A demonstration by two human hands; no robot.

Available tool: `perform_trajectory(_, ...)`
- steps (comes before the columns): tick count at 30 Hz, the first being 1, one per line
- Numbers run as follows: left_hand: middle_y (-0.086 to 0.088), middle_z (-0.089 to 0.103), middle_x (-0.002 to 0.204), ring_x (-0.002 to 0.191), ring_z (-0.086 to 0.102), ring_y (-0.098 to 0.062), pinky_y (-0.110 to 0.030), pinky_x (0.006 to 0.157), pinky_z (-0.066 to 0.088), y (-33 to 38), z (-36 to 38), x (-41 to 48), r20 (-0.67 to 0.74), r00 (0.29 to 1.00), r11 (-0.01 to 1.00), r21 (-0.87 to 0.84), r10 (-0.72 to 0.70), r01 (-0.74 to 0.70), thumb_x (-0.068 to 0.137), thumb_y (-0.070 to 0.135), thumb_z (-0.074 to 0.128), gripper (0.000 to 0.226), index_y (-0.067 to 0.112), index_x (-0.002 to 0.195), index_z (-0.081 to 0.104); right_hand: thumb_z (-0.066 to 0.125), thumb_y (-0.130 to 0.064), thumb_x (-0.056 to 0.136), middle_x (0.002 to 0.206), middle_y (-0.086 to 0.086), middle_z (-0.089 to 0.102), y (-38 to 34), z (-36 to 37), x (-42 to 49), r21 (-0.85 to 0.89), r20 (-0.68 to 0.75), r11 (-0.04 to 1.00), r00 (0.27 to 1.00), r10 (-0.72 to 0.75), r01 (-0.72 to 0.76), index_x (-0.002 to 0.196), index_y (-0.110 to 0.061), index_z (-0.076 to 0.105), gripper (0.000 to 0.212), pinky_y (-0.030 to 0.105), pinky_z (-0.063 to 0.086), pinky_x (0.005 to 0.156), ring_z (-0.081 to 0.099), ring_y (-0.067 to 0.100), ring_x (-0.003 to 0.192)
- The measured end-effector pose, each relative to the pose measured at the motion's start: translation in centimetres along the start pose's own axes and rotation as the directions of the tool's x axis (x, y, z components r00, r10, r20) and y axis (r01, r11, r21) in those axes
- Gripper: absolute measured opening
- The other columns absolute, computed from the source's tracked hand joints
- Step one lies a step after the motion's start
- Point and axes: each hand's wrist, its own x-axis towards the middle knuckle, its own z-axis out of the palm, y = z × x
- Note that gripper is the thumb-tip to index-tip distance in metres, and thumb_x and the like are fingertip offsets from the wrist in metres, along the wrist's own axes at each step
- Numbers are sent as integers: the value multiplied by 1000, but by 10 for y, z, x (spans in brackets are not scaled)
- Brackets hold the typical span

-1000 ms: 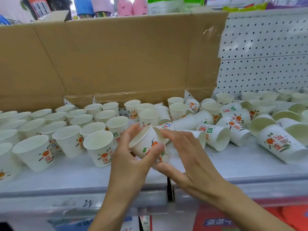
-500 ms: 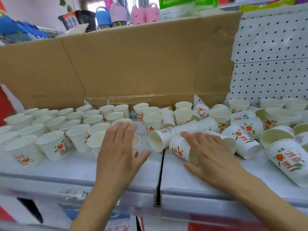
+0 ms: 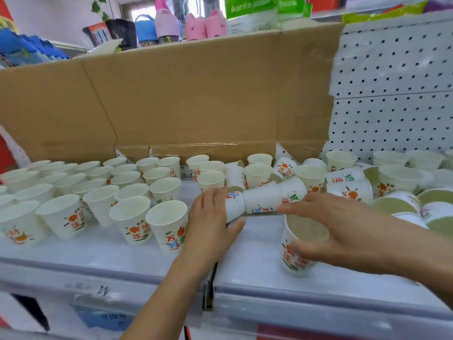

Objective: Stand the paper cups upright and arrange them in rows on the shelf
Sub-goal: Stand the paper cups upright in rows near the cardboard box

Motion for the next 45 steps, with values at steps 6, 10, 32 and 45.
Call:
perform_trajectory(6,-2,34,132,117,38,-24,-34,97,40,9,-6,1,98,993,996,60,-65,60,85,27,59,63,25,142,32,47,-55,89,125,-16,43,6,7,3,-125,23,988,995,-94,96,144,-44,26,60,24,39,89,38,7,116)
perform_trajectory(10,4,38,123,110,43,-18,-27,85,38,28,-28,-10,49,996,997,-22,-73,74,82,36,66,59,27,134,38,39,-75,80,126,-21,40,10,1,0,-181,10,967,984,-180,179,143,-44,25,71,25,37,92,31,4,116)
perform_trajectory(32,14,54,131,112,54,-4,-31,96,46,63,-67,73,521,853,986,-153,24,66,80,72,50,73,31,140,44,68,-25,83,133,-9,43,95,-20,133,-215,341,965,937,-69,150,138,-44,42,64,31,46,91,48,16,115)
perform_trajectory(45,6,52,133,103,50,-14,-29,85,46,65,0,106,631,776,998,-48,8,29,73,59,72,87,30,142,27,76,-48,68,121,-7,46,104,-13,149,-343,382,920,923,-48,190,133,-45,40,74,40,40,98,39,18,114)
